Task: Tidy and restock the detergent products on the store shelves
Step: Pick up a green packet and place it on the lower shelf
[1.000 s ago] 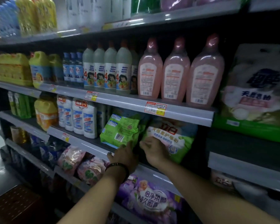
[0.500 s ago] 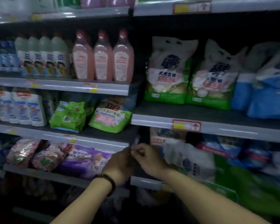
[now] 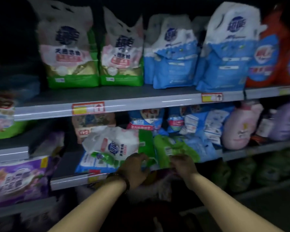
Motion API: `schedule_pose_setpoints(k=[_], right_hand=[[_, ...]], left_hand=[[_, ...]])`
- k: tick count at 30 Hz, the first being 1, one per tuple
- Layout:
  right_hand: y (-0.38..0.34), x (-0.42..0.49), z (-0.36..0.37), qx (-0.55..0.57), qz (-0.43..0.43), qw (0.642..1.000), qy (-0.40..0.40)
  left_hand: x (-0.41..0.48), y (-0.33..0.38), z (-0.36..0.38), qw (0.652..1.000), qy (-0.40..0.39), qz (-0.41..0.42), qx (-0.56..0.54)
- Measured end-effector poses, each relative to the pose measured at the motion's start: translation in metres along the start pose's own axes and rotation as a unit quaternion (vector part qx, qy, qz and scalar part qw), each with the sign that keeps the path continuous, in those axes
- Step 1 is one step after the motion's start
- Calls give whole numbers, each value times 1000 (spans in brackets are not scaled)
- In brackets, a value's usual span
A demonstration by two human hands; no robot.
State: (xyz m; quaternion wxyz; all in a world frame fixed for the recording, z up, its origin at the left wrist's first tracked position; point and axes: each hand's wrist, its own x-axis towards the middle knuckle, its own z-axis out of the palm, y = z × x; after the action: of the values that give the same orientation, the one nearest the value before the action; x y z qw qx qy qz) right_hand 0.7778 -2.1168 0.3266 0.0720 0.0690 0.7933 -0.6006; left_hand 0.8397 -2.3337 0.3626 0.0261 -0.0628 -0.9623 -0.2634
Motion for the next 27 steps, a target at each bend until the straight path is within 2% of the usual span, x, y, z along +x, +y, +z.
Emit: schedule_pose_setpoints(k=[5,8,12,16,21,24,27], right_hand=[[38,7,-27,189,130,972,49],[48,29,-28,259,163,949,70],[50,64,-25,358,164,918,48],[55,92,-19,383,156,910,22],[48,100,-8,442,160,875,115],[35,104,-18,427,152,879,148],[19,111,-39,429,110,888,120]], left_hand=[[40,25,52,998,-9,52,17],[64,27,74,997,-2,63,34],[88,23,95,998,-14,57,31],[102,9,116,997,14,74,9],[102,1,126,991,84,97,-25],[94,4,113,992,75,85,-56],[85,5,96,985,102,82,-116]])
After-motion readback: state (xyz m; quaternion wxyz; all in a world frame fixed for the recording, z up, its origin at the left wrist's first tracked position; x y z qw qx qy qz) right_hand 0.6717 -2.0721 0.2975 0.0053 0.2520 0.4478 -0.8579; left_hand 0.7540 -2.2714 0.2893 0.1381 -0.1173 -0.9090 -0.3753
